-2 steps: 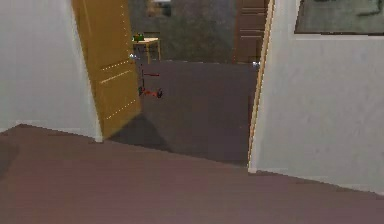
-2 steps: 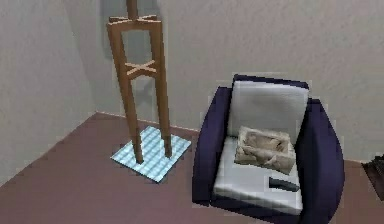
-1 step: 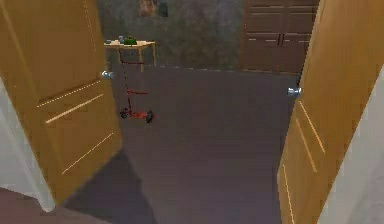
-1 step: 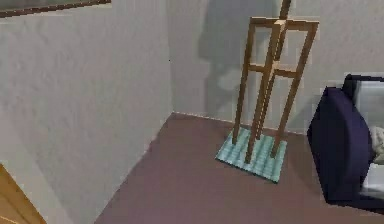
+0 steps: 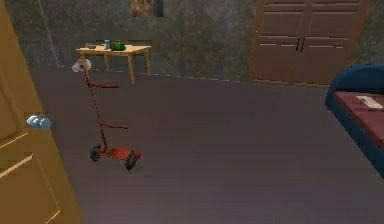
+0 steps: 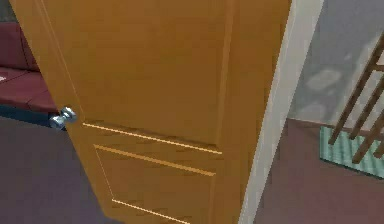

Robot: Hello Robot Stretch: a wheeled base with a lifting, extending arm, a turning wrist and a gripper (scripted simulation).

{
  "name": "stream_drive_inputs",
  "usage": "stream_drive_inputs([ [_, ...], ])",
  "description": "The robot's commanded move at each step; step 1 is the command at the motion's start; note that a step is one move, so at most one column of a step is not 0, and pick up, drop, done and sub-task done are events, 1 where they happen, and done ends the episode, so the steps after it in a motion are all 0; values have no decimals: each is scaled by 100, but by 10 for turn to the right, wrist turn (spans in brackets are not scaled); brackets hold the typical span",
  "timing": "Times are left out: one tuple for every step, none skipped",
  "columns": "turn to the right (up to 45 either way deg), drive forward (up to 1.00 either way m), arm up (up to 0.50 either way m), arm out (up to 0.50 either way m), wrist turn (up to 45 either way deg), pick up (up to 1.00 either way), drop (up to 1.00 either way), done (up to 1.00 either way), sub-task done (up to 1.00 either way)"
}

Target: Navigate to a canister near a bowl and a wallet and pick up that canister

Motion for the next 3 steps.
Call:
stream_drive_inputs([
  [0, 45, 0, 0, 0, 0, 0, 0, 0],
  [30, 0, 0, 0, 0, 0, 0, 0, 0],
  [0, 100, 0, 0, 0, 0, 0, 0, 0],
])
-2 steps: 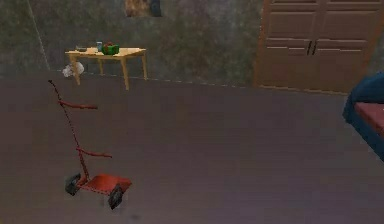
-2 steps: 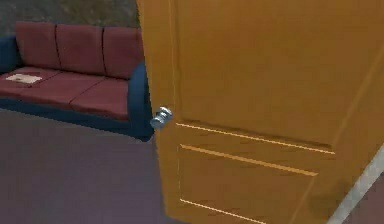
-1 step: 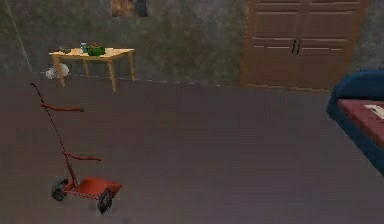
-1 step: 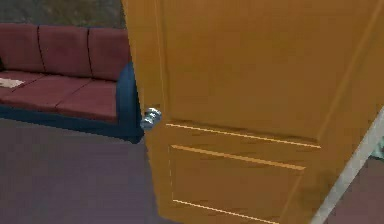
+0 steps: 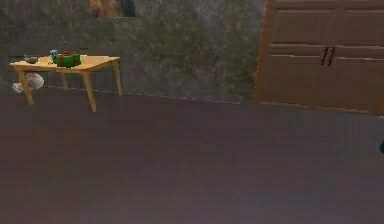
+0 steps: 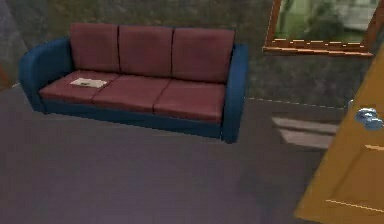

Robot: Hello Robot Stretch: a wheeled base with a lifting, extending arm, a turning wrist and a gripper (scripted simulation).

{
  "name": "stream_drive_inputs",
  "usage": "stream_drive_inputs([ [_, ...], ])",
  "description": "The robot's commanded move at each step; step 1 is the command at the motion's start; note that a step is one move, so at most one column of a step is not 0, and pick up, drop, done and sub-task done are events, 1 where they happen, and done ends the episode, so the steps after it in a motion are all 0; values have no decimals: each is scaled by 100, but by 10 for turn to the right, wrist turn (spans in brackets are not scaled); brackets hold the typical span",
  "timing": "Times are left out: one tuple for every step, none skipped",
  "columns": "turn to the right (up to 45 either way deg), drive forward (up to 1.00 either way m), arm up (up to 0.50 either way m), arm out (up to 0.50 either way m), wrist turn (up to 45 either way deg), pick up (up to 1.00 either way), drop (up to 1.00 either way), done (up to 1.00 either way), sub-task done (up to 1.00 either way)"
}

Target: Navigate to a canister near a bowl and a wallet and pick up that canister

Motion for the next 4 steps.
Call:
stream_drive_inputs([
  [30, 0, 0, 0, 0, 0, 0, 0, 0],
  [0, 40, 0, 0, 0, 0, 0, 0, 0],
  [-330, 0, 0, 0, 0, 0, 0, 0, 0],
  [0, 70, 0, 0, 0, 0, 0, 0, 0],
])
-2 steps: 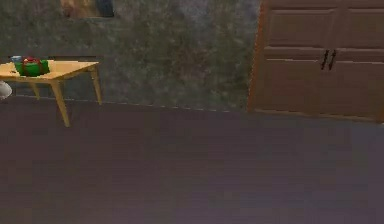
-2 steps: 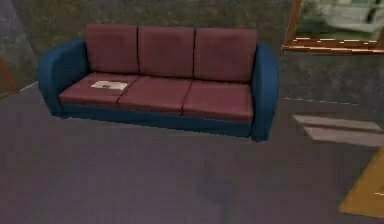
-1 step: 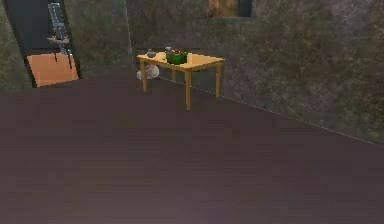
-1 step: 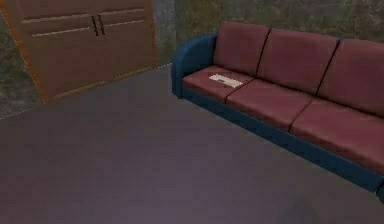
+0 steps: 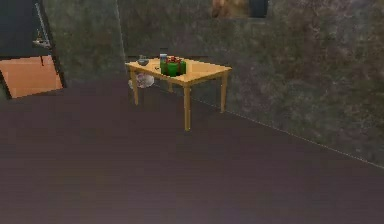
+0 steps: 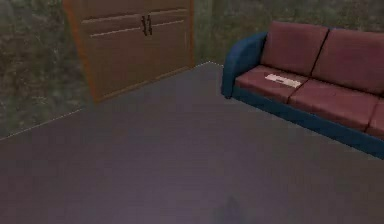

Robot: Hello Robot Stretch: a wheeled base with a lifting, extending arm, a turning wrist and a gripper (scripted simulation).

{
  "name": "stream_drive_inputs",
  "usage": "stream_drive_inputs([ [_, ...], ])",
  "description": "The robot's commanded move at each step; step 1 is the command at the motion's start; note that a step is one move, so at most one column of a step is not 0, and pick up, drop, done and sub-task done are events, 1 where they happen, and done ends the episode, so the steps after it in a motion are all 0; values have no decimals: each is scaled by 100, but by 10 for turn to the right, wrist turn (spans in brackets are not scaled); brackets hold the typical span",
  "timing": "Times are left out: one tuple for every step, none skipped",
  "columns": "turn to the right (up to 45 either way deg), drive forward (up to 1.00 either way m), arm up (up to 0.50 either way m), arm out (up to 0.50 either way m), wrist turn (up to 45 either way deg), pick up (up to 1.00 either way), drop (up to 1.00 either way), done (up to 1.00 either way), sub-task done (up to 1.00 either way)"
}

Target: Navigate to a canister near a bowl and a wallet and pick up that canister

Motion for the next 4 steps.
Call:
stream_drive_inputs([
  [-210, 0, 0, 0, 0, 0, 0, 0, 0],
  [0, 100, 0, 0, 0, 0, 0, 0, 0],
  [0, 100, 0, 0, 0, 0, 0, 0, 0],
  [-30, 0, 0, 0, 0, 0, 0, 0, 0],
])
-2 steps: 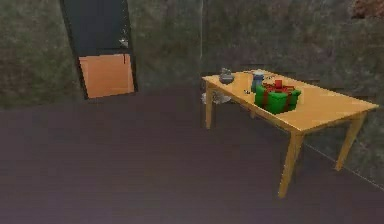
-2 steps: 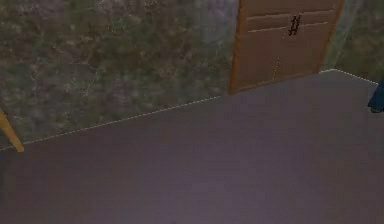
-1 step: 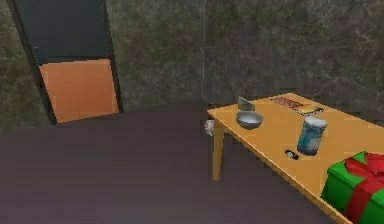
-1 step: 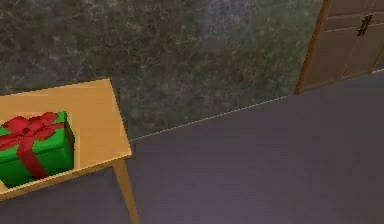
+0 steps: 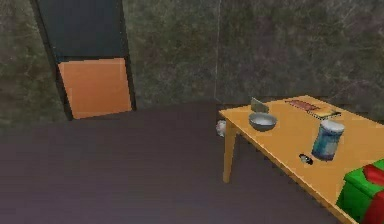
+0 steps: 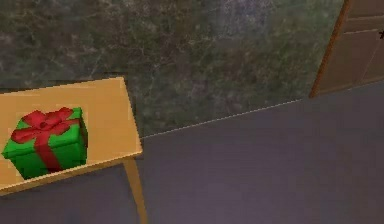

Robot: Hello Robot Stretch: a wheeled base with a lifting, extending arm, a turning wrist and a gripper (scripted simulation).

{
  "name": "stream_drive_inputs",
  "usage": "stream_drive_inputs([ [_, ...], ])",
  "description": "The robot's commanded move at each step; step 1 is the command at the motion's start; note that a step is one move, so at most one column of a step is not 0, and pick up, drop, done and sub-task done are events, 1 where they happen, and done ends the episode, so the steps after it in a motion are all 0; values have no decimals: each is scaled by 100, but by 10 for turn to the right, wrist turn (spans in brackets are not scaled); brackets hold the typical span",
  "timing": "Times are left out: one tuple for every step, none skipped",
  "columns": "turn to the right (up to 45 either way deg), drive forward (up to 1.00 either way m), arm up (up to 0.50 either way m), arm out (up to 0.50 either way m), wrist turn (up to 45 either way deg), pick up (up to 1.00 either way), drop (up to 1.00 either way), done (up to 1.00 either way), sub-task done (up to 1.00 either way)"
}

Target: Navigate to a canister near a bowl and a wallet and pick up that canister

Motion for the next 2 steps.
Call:
stream_drive_inputs([
  [0, 40, 0, 0, 0, 0, 0, 0, 0],
  [-210, 0, 0, 0, 0, 0, 0, 0, 0],
])
